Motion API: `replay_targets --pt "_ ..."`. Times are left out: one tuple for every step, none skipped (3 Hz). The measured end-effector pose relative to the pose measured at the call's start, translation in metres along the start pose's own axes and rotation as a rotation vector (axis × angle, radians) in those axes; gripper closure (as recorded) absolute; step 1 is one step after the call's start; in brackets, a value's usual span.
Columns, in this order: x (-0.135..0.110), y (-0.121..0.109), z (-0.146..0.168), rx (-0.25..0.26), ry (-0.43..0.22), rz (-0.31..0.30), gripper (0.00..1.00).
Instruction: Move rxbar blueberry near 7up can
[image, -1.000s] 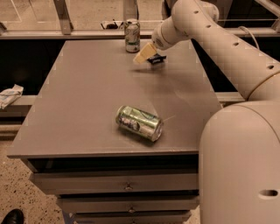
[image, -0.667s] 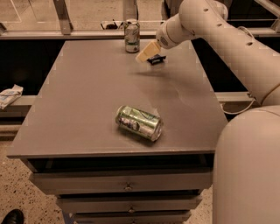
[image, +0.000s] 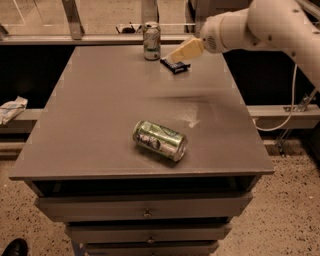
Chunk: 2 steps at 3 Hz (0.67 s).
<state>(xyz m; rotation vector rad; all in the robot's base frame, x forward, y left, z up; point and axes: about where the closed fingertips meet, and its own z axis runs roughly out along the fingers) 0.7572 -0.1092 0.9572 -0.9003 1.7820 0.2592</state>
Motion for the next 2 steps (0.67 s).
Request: replay_targets --pt "-0.006 0.003 -0.059 0.045 -0.174 0.097 0.0" --pt "-0.002 -0.004 -0.071 0.059 -0.167 0.105 0.0"
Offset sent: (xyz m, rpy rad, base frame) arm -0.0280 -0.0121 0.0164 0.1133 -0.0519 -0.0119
